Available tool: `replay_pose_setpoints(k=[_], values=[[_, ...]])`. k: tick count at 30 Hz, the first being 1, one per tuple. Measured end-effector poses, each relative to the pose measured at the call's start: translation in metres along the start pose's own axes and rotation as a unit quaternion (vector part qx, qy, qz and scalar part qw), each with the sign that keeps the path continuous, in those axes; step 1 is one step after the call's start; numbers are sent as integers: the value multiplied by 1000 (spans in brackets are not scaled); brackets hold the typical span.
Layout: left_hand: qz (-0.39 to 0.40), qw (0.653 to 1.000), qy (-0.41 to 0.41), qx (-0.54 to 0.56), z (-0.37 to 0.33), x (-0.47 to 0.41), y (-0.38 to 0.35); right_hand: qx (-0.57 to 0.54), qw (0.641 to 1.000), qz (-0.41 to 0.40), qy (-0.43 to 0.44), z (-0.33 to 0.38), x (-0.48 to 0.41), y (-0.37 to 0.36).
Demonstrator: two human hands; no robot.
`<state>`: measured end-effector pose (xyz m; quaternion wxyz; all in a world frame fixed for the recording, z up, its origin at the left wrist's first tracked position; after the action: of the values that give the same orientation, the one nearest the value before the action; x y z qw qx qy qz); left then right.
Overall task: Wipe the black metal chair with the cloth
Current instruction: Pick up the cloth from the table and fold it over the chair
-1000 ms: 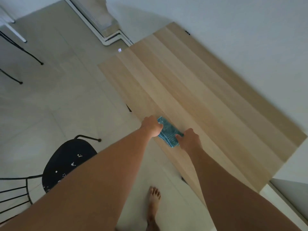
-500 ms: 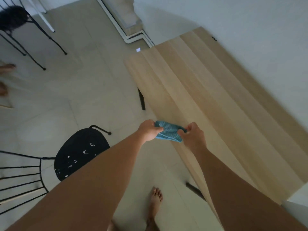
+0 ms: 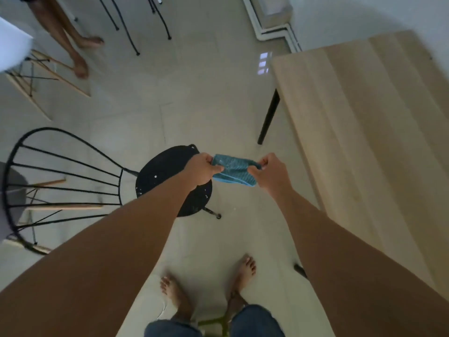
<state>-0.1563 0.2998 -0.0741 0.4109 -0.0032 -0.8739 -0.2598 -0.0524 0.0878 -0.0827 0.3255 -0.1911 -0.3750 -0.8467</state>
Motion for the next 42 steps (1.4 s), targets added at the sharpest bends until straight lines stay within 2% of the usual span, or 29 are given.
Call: replay_pose_setpoints(k=[10,20,26,30,36,42], values=[[-59,991,57,104,178,6,40,63,992,76,75,68,-41,-164],[-131,979,46,146,327,-44,32,110,976,82,167,65,-105,-304],[-179,974,-27,138,356,-84,24,136,965,34,223,44,-139,-334],[-220,965,-59,129,371,-117,25,107,963,-2,247,36,-174,-349],[-356,912,-157,127,378,-160,41,79,940,-57,327,34,-214,-370],[-392,888,-220,95,391,-194,45,73,922,-88,370,30,-247,-367]])
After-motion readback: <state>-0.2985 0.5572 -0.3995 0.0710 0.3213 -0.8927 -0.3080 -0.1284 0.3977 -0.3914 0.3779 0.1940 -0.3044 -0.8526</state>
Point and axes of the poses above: each hand's wrist, its own x-axis away from the middle knuckle, its own y-axis out of the back of the hand, z = x × y, the point moved 6 cm from there along -x, towards the middle knuckle, and after that the axes turned 14 degrees about z, right-handed, at the moved point
